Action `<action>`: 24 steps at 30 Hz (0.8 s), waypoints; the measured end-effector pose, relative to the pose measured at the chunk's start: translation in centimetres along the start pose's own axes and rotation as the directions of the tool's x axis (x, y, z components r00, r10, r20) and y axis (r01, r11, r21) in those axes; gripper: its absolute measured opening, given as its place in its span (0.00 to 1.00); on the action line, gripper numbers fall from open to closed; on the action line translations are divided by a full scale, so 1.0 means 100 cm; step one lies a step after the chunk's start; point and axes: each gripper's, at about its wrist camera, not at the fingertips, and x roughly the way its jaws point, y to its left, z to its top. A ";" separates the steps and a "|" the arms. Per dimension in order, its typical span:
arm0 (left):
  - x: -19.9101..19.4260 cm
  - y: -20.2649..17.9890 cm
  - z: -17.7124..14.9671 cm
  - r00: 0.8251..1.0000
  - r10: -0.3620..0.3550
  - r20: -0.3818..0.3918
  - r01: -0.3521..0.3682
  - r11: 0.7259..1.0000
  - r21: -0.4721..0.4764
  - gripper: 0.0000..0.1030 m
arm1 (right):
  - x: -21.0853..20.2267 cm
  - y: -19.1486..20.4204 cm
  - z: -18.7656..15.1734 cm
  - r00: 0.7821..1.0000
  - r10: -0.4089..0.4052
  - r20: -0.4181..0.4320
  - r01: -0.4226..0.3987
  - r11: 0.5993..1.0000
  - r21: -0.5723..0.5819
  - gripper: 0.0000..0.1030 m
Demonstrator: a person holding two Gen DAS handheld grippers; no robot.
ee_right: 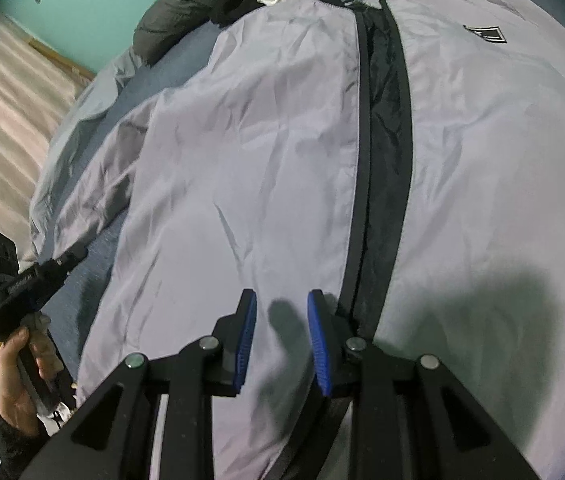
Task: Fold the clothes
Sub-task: 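Grasp the black sleeve cuff with the left tool and lift the sleeve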
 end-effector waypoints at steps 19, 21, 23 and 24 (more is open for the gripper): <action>-0.101 0.106 0.090 0.955 0.294 0.046 -0.289 0.953 -0.091 0.59 | -0.016 -0.010 -0.007 0.980 0.182 0.080 -0.185 0.982 0.030 0.32; -0.104 0.125 0.090 0.946 0.323 0.033 -0.317 0.941 -0.121 0.59 | -0.017 -0.010 -0.006 0.979 0.184 0.084 -0.187 0.982 0.030 0.32; -0.105 0.142 0.087 0.936 0.353 0.014 -0.347 0.926 -0.146 0.59 | -0.019 -0.011 -0.006 0.979 0.182 0.092 -0.185 0.982 0.029 0.32; -0.104 0.151 0.084 0.929 0.369 0.011 -0.362 0.917 -0.164 0.59 | -0.019 -0.010 -0.006 0.979 0.183 0.095 -0.187 0.982 0.031 0.32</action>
